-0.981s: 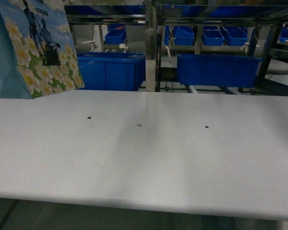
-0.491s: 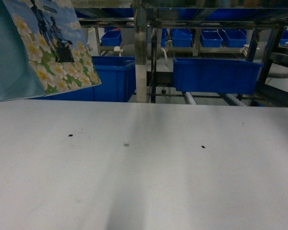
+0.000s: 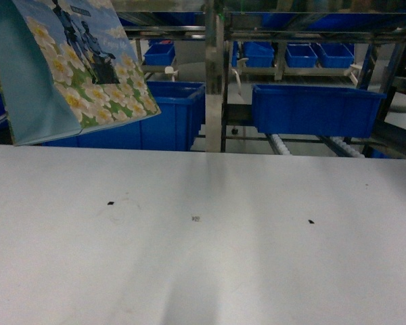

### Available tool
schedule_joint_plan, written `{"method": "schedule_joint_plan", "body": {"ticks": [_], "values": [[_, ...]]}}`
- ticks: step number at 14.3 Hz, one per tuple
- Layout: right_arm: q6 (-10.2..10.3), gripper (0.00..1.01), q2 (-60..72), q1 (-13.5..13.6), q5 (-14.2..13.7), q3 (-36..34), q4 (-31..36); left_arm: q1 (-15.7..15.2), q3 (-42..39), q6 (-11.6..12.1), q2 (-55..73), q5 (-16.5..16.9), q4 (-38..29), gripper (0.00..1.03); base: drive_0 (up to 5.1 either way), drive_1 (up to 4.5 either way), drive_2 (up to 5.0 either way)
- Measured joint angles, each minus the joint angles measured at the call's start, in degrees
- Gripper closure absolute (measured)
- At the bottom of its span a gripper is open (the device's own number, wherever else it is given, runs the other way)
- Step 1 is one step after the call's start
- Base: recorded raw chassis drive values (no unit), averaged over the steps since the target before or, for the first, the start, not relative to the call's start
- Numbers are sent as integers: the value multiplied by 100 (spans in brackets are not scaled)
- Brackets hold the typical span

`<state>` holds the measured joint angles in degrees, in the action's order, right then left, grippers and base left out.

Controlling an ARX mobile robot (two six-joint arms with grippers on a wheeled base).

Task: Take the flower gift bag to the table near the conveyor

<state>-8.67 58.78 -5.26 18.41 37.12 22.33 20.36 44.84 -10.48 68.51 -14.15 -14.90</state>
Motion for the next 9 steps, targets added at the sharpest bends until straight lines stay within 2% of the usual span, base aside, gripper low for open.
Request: {"method": "schedule_joint_plan", "body": {"ticks": [1, 4, 5, 9], "values": [[2, 99, 0, 37, 63, 0, 0, -87, -2, 13, 0, -109, 15, 101, 0, 0, 0], [-17, 99, 28, 39, 42, -4, 111, -61, -2, 20, 0, -59, 17, 101, 0, 0, 0], [-87, 99, 229, 46, -81, 0, 579, -63, -2, 15, 0, -39, 13, 101, 0, 0, 0], [101, 99, 1473, 160, -354, 46, 1558, -48, -2, 22, 0, -61, 22, 101, 0, 0, 0]]}}
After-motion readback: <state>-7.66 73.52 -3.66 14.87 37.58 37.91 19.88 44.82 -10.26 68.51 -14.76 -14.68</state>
